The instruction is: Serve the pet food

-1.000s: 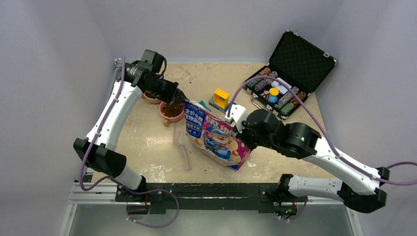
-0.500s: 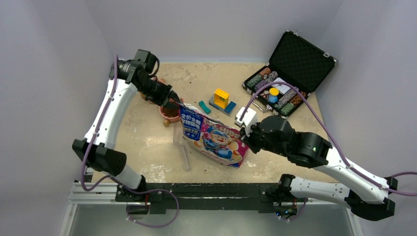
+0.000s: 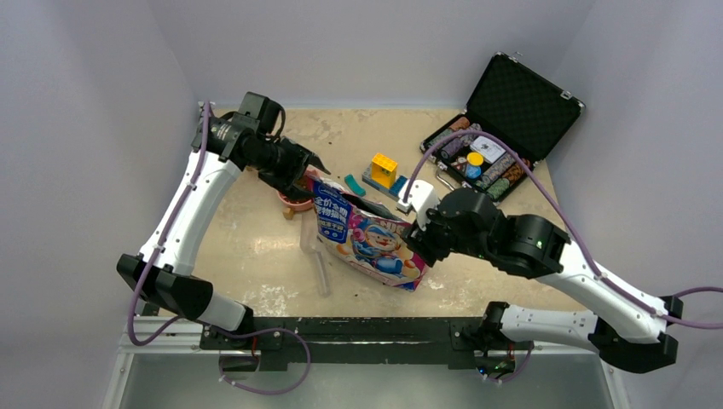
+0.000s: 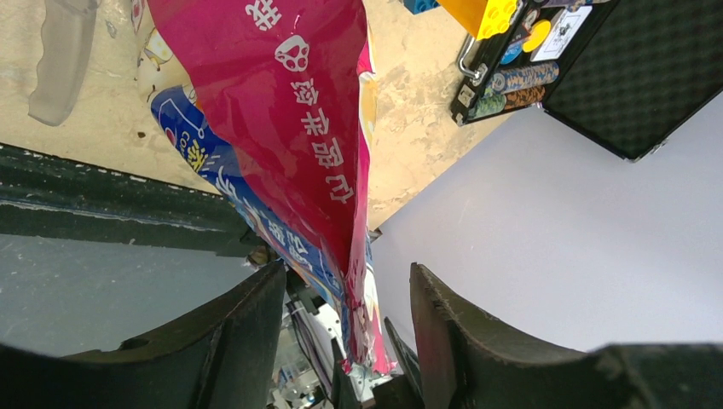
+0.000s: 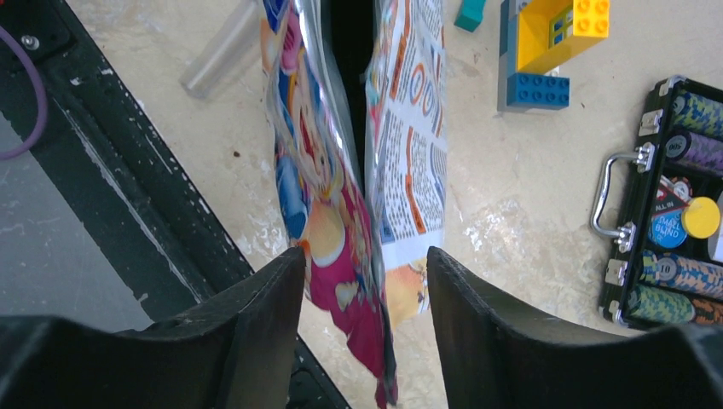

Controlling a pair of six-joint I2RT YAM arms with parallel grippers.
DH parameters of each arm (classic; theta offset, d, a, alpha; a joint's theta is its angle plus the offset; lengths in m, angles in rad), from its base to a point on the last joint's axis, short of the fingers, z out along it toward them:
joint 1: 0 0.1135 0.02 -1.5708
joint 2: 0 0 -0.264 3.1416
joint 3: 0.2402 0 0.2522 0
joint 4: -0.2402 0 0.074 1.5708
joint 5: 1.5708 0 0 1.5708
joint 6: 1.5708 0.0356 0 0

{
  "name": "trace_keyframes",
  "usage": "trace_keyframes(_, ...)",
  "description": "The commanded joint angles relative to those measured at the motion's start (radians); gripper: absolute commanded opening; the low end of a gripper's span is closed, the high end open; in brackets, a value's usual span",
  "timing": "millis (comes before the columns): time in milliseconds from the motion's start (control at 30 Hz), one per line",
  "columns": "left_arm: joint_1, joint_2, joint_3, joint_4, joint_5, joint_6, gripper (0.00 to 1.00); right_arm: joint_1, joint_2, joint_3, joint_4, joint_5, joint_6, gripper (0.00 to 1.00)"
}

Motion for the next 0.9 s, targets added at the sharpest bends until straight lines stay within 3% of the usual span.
trace_keyframes(0, -0.021, 0.001, 0.019, 0.050, -0.016, -0.032, 0.56, -0.003, 0.091, 0.084, 0.032, 0.073, -0.035, 0.55)
trace_keyframes(67, -0.026, 0.007, 0.018, 0.062, -0.022, -0.036, 0.50, -0.003, 0.110, 0.094, 0.034, 0.098, -0.045, 0.51)
trace_keyframes(133, -0.027, 0.012, 0.014, 0.082, -0.032, -0.033, 0.35, -0.003, 0.126, 0.085, 0.028, 0.132, -0.054, 0.41)
trace_keyframes(167, -0.021, 0.013, 0.007, 0.101, -0.031, -0.030, 0.18, -0.002, 0.130, 0.073, 0.023, 0.146, -0.055, 0.29)
trace_keyframes(200, -0.013, 0.013, 0.002, 0.124, -0.030, -0.022, 0.03, -0.003, 0.129, 0.059, 0.011, 0.171, -0.052, 0.07)
trace_keyframes(233, -0.002, 0.017, 0.002, 0.124, -0.029, -0.020, 0.00, -0.003, 0.122, 0.042, -0.009, 0.202, -0.047, 0.00)
trace_keyframes(333, 0.078, 0.029, 0.030, 0.024, -0.046, -0.006, 0.00, -0.005, -0.004, -0.053, -0.030, 0.216, -0.032, 0.00)
trace_keyframes(433, 0.148, 0.047, 0.119, -0.092, -0.095, 0.051, 0.00, -0.019, -0.147, -0.119, -0.040, 0.137, 0.020, 0.00)
trace_keyframes(533, 0.159, 0.063, 0.173, -0.145, -0.102, 0.083, 0.00, -0.021, -0.180, -0.147, -0.017, 0.065, 0.085, 0.00)
trace_keyframes(667, 0.138, 0.044, 0.122, -0.120, -0.060, 0.062, 0.00, -0.021, -0.151, -0.095, 0.040, 0.039, 0.098, 0.00)
trace_keyframes(733, 0.133, 0.010, 0.051, -0.020, -0.009, 0.050, 0.00, -0.023, -0.124, -0.059, 0.053, 0.015, 0.076, 0.00)
trace_keyframes(767, 0.126, -0.009, 0.014, 0.016, 0.014, 0.039, 0.06, -0.023, -0.096, -0.042, 0.049, 0.009, 0.061, 0.00)
trace_keyframes(833, 0.096, -0.032, -0.007, 0.031, 0.025, 0.020, 0.39, -0.023, -0.033, -0.004, 0.035, -0.009, 0.050, 0.01)
trace_keyframes(867, 0.074, -0.034, 0.002, 0.020, 0.019, 0.017, 0.50, -0.023, -0.006, 0.008, 0.029, -0.010, 0.017, 0.10)
